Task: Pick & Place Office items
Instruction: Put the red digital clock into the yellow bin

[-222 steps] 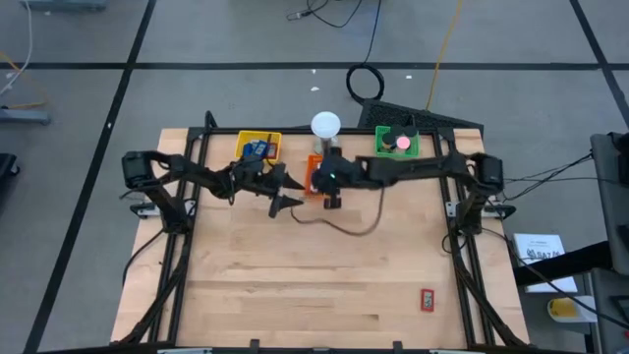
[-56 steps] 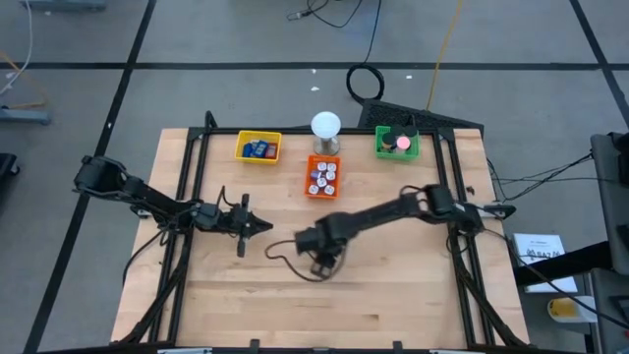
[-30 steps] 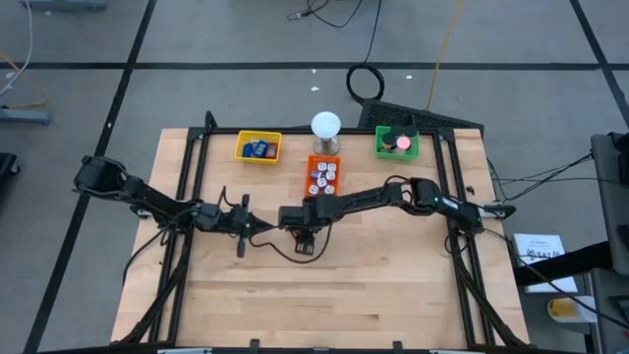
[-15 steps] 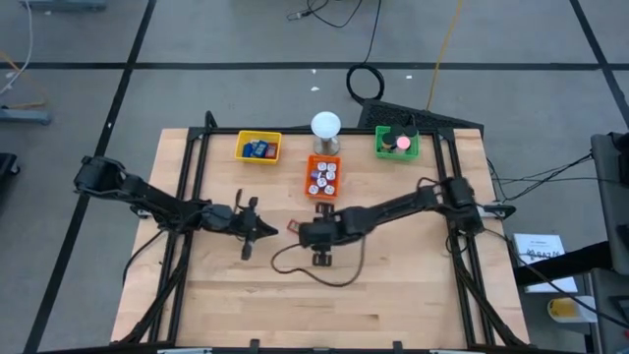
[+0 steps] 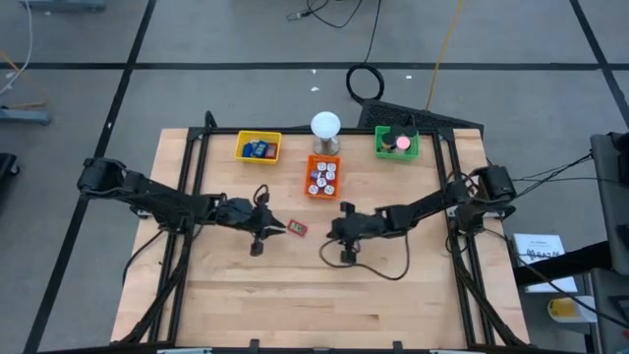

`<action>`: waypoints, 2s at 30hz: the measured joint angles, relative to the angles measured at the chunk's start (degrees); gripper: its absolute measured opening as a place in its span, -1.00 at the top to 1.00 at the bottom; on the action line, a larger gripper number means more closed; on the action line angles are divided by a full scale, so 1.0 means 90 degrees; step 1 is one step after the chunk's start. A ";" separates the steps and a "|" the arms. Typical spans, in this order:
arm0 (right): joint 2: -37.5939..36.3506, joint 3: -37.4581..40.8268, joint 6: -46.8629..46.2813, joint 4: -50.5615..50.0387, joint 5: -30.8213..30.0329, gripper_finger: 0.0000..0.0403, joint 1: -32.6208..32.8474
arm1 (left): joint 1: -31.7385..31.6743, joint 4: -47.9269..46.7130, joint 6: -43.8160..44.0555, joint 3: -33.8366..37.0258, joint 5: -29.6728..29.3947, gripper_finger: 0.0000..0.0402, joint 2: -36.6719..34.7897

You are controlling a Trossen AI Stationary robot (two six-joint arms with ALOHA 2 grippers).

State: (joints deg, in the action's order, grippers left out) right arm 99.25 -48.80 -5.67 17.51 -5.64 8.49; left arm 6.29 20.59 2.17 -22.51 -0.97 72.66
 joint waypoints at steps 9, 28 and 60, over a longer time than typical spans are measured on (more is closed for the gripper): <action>-0.0666 0.2226 0.0051 0.2930 0.0105 1.00 -0.0114 | -0.0185 0.0025 -0.0063 -0.0477 -0.0044 0.12 0.1062; -0.1514 0.3254 -0.0121 0.3683 -0.0030 1.00 0.0067 | -0.0732 -0.2300 -0.1624 -0.2534 0.0740 -0.48 0.2757; -0.1512 0.3204 -0.0069 0.3834 -0.0394 1.00 0.0106 | -0.2830 -0.5662 -0.0318 -0.2519 -0.0854 0.30 -0.0640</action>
State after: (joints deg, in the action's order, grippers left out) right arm 85.65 -19.96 -6.30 52.01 -9.19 9.45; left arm -19.18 -30.36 -0.69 -45.19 -8.66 66.90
